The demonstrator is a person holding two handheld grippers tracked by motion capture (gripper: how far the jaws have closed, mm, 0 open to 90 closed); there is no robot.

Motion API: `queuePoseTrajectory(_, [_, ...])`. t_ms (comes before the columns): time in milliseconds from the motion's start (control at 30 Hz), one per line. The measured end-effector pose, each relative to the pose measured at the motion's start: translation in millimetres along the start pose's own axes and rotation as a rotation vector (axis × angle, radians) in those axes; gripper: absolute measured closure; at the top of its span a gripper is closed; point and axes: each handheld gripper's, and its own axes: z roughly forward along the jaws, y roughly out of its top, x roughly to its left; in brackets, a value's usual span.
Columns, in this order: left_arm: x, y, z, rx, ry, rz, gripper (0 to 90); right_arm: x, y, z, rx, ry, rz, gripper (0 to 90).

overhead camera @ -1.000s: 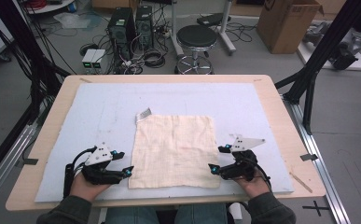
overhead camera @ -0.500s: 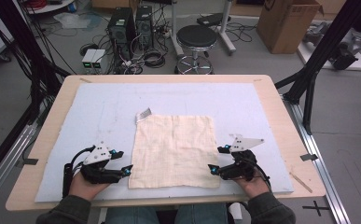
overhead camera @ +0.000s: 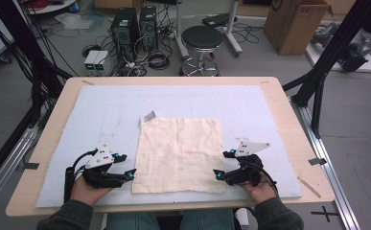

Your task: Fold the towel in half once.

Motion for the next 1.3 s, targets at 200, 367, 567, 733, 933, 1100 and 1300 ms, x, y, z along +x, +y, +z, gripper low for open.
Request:
queuePoseTrajectory(200, [-0.4,1.2,0.1,0.003,-0.002,-0.004,36.4,-2.4,1.3,0.4,-0.005,0.006,0.005,19.5])
queuePoseTrajectory(367, [-1.6,4.4,1.8,0.004,-0.006,-0.002,36.8,-8.7,5.7,1.9,-0.010,0.013,0.008,18.9])
queuePoseTrajectory(567, [-2.1,13.4,4.8,0.020,-0.021,-0.009,37.9,-22.4,14.6,3.7,0.036,0.040,0.028,18.4])
queuePoseTrajectory(733, [6.1,22.5,8.2,0.022,-0.017,-0.017,38.1,-36.1,28.7,-0.2,0.044,0.028,0.036,18.4])
queuePoseTrajectory(933, [24.4,41.6,17.5,0.042,-0.030,-0.043,40.3,-59.8,47.5,-0.8,0.016,0.020,0.059,18.5])
queuePoseTrajectory(1100, [42.1,60.6,26.5,0.036,-0.036,-0.070,42.2,-77.4,66.8,2.4,0.025,0.000,0.064,18.6])
queuePoseTrajectory(1300, [69.7,83.8,35.3,0.060,-0.001,-0.087,42.5,-98.4,85.8,12.6,0.042,-0.022,0.067,19.7])
